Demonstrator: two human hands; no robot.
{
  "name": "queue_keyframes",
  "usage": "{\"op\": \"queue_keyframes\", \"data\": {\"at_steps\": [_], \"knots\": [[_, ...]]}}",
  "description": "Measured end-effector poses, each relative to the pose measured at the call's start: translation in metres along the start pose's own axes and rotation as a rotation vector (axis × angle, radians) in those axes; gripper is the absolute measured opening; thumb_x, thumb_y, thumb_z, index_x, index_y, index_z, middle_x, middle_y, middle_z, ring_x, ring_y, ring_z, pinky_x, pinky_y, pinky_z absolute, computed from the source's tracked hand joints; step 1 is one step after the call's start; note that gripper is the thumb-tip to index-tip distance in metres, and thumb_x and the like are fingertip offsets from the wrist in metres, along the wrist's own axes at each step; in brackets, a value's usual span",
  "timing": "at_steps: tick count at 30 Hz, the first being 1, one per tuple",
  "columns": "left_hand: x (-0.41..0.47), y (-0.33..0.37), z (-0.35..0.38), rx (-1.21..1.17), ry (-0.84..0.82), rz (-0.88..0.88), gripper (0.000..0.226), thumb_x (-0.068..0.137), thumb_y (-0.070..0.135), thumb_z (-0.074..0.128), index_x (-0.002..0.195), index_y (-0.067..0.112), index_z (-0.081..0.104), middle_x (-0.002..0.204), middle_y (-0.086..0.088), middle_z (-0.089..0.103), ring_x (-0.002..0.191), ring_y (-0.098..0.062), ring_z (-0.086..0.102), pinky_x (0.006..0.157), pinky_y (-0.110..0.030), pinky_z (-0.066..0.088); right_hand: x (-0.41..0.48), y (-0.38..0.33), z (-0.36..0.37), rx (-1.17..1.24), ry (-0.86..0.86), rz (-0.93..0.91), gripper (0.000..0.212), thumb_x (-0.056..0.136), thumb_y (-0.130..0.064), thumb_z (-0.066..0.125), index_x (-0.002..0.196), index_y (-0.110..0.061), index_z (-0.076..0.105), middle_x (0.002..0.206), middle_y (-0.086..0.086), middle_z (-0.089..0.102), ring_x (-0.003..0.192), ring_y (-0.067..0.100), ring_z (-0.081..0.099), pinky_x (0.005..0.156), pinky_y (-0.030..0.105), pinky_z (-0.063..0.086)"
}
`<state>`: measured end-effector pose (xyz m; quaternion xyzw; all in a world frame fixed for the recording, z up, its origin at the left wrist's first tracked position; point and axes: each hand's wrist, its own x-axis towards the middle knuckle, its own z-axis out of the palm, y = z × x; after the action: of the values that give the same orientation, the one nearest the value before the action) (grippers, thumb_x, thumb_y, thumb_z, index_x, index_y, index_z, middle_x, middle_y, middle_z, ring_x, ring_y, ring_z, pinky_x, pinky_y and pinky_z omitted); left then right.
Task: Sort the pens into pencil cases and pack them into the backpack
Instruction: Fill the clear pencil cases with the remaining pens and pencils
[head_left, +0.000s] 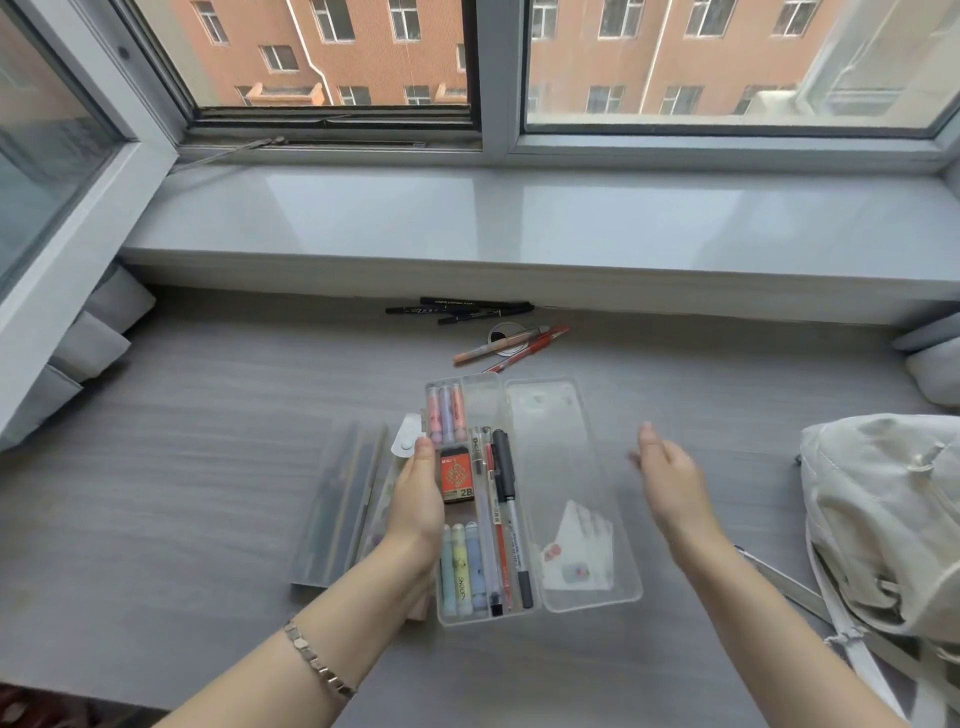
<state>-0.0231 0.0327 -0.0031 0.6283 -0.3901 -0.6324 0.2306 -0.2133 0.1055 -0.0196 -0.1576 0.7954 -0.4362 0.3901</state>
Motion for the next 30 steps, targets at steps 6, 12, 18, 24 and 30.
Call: {"op": "queue_keyframes", "data": {"at_steps": [6,12,18,24,30], "knots": [[-0.003,0.003,0.005,-0.02,0.0,-0.054,0.06,0.096,0.053,0.017,0.124,0.018,0.056,0.115,-0.004,0.064,0.108,-0.02,0.055,0.107,-0.042,0.038,-0.027,-0.013,-0.006,0.445,-0.443,0.088,0.049,0.099,-0.034,0.026,0.091,-0.009,0.068,0.091,0.006,0.074,0.08,0.014,0.069,0.081,0.033,0.048],[-0.012,0.015,0.011,-0.166,-0.296,-0.069,0.072,0.09,0.061,0.014,0.104,0.015,0.066,0.093,-0.006,0.075,0.087,-0.019,0.071,0.084,-0.033,0.053,-0.058,-0.012,0.024,-0.07,-0.574,-0.362,0.038,0.085,-0.019,0.064,0.095,-0.055,0.061,0.137,0.001,0.045,0.131,0.007,0.038,0.104,0.009,0.029],[-0.013,0.006,0.012,-0.076,-0.181,0.104,0.04,0.089,0.03,0.054,0.121,0.006,0.053,0.11,-0.009,0.069,0.099,-0.021,0.067,0.085,-0.033,0.055,-0.058,0.001,0.034,0.06,-0.429,-0.24,0.065,0.076,-0.017,0.074,0.12,-0.044,0.034,0.128,-0.008,0.042,0.113,0.011,0.053,0.096,0.023,0.047],[-0.009,-0.001,0.012,-0.077,-0.167,0.1,0.054,0.068,0.047,0.059,0.107,0.01,0.062,0.102,-0.01,0.072,0.094,-0.026,0.069,0.088,-0.04,0.054,-0.049,0.0,0.023,0.212,-0.529,0.007,0.039,0.074,-0.017,0.074,0.111,-0.01,0.062,0.086,-0.001,0.073,0.072,0.005,0.067,0.063,0.015,0.048],[-0.012,0.006,0.025,-0.056,-0.248,0.048,0.08,0.056,0.06,0.063,0.121,0.016,0.05,0.111,-0.006,0.068,0.092,-0.018,0.07,0.072,-0.036,0.058,-0.066,-0.009,0.027,-0.339,-0.135,-0.469,0.041,0.065,-0.025,0.078,0.1,-0.032,0.058,0.094,-0.01,0.063,0.086,0.003,0.06,0.075,0.022,0.051]]}}
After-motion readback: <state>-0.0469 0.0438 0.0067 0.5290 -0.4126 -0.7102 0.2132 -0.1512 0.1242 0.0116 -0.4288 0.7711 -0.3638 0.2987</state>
